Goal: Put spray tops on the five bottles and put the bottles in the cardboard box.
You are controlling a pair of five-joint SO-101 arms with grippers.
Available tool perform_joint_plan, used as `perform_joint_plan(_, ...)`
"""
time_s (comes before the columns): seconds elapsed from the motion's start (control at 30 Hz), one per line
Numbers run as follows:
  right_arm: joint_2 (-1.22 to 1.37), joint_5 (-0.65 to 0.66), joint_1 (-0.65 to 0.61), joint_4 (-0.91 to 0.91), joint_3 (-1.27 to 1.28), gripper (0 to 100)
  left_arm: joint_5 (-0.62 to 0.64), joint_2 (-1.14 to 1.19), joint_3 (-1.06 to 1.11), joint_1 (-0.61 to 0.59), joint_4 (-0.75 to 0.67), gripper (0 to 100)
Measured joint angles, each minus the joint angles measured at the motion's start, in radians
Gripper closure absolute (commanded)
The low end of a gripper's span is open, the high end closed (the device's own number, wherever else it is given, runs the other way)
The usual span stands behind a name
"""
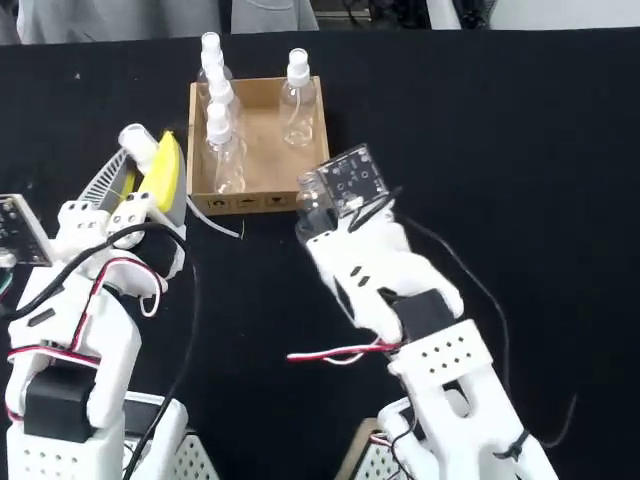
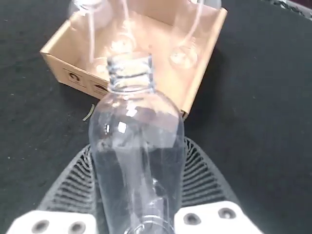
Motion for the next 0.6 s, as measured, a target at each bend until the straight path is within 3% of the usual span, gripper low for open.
perform_joint_plan(0.27,0.000,0.098,-0.064,-0.003,0.025,98.6,0.072,0.000,0.000,-0.110,-0.037,97)
perform_joint_plan(0.6,-0.226,0.133,-0.120,-0.006,0.155,98.6,0.077,0.000,0.000,-0.117,-0.083,97)
